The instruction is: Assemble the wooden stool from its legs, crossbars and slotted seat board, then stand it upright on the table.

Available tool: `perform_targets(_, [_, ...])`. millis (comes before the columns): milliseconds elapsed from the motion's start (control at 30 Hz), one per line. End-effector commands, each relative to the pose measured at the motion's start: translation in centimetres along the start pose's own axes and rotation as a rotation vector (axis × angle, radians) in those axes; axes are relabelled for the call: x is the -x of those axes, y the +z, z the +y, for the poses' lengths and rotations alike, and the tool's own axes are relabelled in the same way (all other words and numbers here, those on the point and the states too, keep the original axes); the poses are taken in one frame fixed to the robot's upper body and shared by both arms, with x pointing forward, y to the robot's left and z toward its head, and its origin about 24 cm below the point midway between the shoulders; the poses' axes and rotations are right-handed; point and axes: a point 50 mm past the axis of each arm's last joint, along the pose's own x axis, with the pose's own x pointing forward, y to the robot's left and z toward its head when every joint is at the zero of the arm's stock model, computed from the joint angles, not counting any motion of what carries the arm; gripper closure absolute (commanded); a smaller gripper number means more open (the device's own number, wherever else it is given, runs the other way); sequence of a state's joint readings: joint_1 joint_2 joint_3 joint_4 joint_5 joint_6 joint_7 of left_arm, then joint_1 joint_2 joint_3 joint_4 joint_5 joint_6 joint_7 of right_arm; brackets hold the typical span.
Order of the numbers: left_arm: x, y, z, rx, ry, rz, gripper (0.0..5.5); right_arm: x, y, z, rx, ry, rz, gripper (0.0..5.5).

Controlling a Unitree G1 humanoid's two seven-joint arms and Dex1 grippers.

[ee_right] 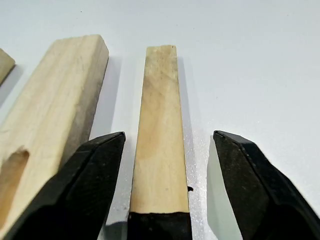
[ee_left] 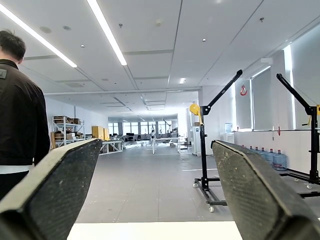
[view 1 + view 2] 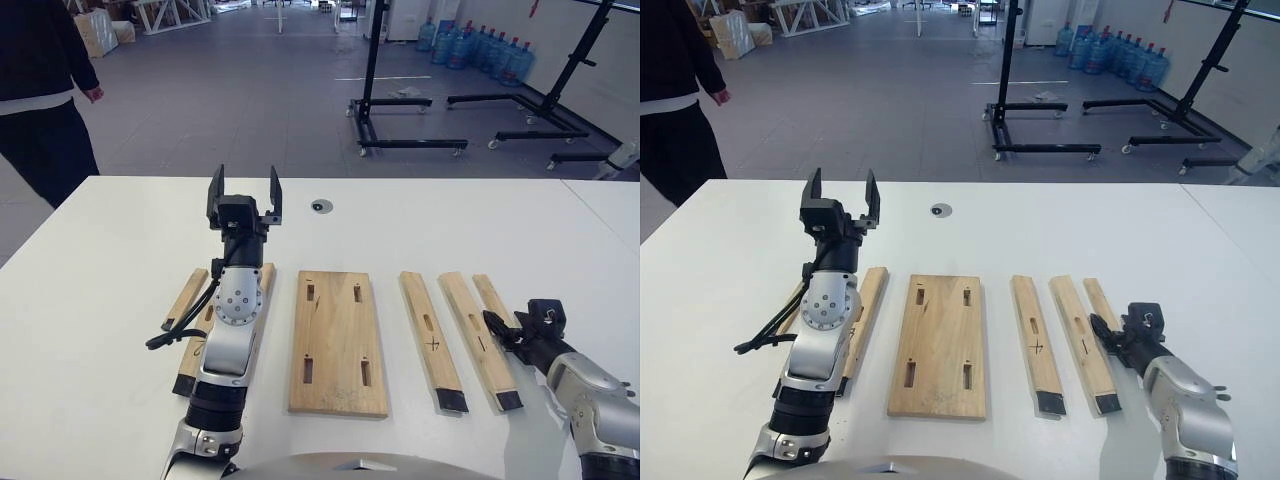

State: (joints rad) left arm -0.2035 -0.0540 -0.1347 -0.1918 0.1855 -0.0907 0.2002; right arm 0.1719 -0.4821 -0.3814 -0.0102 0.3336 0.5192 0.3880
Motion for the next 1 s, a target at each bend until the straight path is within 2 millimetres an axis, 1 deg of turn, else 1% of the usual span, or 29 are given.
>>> perform_targets(33, [0.3,0.0,-0.5,0.016,0.013,0.020,1.51,0.3,-1.4,0.2,0.021,0.014,0.095,2.96])
perform_targets(167, [0.2,0.1,-0.5,0.018,0.016,0.018,1.51,0.3,-2.4,0.1,0.031,-0.002,0.152,3.57])
perform_targets(233, [0.2,0.1,-0.5,0.019,0.017,0.016,1.51,0.2,-2.8,-0.1,0.066,-0.024,0.179,3.92])
perform_targets(267, [0.1,0.1,-0.5,0.020,0.016,0.016,1.51,0.0,-3.0,-0.2,0.054,-0.037,0.189,4.14])
perform_targets(333, [0.0,0.1,-0.6,0.023,0.011,0.012,1.51,-0.3,-3.3,-0.3,0.033,-0.051,0.196,4.22])
perform_targets(400, [-0.1,0.2,-0.7,0.027,0.006,0.008,1.51,-0.9,-2.7,-0.2,0.062,-0.050,0.163,4.22])
perform_targets(433, [-0.1,0.2,-0.6,0.033,0.008,0.007,1.51,-1.3,-2.2,-0.2,0.080,-0.058,0.137,4.22])
perform_targets(467, [-0.2,0.1,-0.6,0.037,0.006,0.007,1.51,-2.0,-1.2,-0.3,0.102,-0.070,0.091,4.22])
perform_targets(533, [-0.4,0.1,-0.6,0.041,0.000,0.005,1.51,-2.6,1.0,-0.8,0.137,-0.087,-0.021,4.22])
perform_targets(600, [-0.6,-0.2,-0.6,0.053,-0.009,0.015,1.51,-3.3,5.2,-0.1,0.218,-0.083,-0.215,4.22])
perform_targets(633, [-0.7,-1.0,-0.6,0.062,-0.017,0.057,1.51,-3.5,7.6,1.2,0.325,-0.061,-0.338,4.22])
perform_targets(667, [-0.8,-1.7,-0.6,0.078,-0.029,0.093,1.51,-3.5,9.2,2.3,0.390,-0.043,-0.428,4.22])
perform_targets(733, [-0.9,-2.5,-0.8,0.116,-0.077,0.134,1.51,-3.6,12.3,4.8,0.438,0.006,-0.604,4.22])
perform_targets(767, [-1.0,-2.9,-1.0,0.263,-0.099,0.179,1.51,-3.6,13.8,6.5,0.437,0.052,-0.683,4.22])
perform_targets(800, [-0.9,-3.6,-1.2,0.480,-0.119,0.248,1.51,-3.5,14.7,8.2,0.422,0.117,-0.743,4.22])
perform_targets(833, [-0.7,-4.3,-1.3,0.689,-0.141,0.296,1.51,-3.4,15.1,10.2,0.413,0.195,-0.783,4.22])
perform_targets(867, [-0.6,-4.4,-1.5,0.845,-0.181,0.306,1.51,-3.4,14.9,11.8,0.408,0.267,-0.800,4.22])
perform_targets(900, [-0.5,-4.2,-1.5,0.994,-0.227,0.311,1.51,-3.5,14.4,13.5,0.426,0.340,-0.805,4.22])
perform_targets(967, [-0.6,-3.5,-1.4,1.127,-0.311,0.289,1.51,-3.3,13.3,15.4,0.445,0.421,-0.801,4.22])
perform_targets(1000, [-0.5,-3.3,-1.5,1.170,-0.362,0.290,1.51,-3.1,13.0,15.9,0.446,0.436,-0.798,4.22])
